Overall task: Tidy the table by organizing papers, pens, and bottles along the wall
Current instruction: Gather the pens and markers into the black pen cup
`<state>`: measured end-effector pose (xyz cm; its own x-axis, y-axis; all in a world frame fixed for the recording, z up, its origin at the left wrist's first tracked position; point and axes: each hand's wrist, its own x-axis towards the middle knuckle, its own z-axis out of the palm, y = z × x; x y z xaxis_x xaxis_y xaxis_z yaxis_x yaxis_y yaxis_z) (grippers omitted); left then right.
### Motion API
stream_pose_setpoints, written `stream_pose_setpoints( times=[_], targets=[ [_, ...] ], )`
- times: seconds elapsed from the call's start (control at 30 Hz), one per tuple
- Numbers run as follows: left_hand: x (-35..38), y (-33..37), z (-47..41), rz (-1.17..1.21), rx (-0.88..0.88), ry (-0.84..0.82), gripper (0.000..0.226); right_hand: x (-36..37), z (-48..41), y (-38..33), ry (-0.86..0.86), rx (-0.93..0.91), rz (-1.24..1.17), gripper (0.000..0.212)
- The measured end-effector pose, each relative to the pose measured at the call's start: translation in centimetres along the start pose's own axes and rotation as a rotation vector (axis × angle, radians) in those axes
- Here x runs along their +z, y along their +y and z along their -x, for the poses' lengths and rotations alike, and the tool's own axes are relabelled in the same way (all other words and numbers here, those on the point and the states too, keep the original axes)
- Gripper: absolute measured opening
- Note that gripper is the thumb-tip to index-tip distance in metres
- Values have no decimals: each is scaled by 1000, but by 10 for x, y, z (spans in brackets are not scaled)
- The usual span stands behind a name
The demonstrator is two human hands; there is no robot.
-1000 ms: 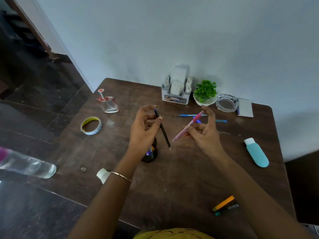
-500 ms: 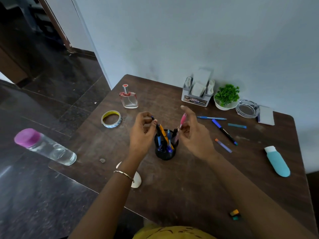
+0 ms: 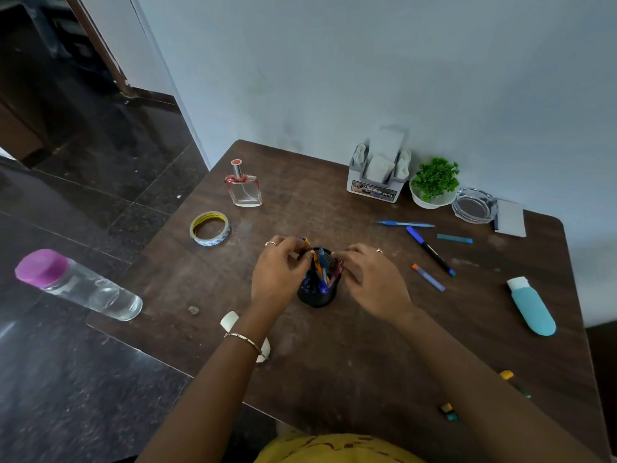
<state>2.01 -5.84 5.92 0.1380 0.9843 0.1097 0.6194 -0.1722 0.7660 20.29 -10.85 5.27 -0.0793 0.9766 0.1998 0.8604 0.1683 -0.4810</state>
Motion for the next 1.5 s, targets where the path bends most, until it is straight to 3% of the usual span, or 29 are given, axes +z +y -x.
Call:
stream_pose_setpoints(
  times=[0.17, 0.27, 0.47, 0.57, 0.67, 0.77, 0.9, 1.0, 1.13, 1.3, 1.5],
  targets=[
    [-2, 8, -4, -60, 23, 21, 20, 5, 8, 2, -66, -19, -11, 53],
    [1, 27, -9, -23, 91, 47, 30, 0, 10, 4, -16, 52, -105, 59],
    [43, 77, -23, 58, 248, 40, 15, -26, 21, 48, 99, 270, -169, 49],
    [76, 101, -24, 44, 215, 32, 12, -43, 34, 86, 209, 415, -146, 39],
    [115, 114, -23, 45, 160, -51, 8, -62, 49, 125, 214, 573, -94, 33],
    [155, 110, -30, -76, 113, -249, 10, -72, 58, 157, 147, 650, -58, 33],
    [198, 93, -35, -292, 139, -544, 22, -70, 52, 190, 69, 628, -39, 31],
    [214, 86, -33, -318, 176, -650, 38, -64, 40, 202, 1, 553, -36, 31],
    [222, 80, -31, -359, 213, -633, 29, -55, 22, 206, -64, 428, 12, 33],
    [220, 78, -27, -348, 179, -601, 21, -45, 7, 211, -179, 417, 86, 29],
    [199, 81, -18, -97, -119, -435, 18, -46, 6, 212, -181, 450, 63, 37]
  ],
)
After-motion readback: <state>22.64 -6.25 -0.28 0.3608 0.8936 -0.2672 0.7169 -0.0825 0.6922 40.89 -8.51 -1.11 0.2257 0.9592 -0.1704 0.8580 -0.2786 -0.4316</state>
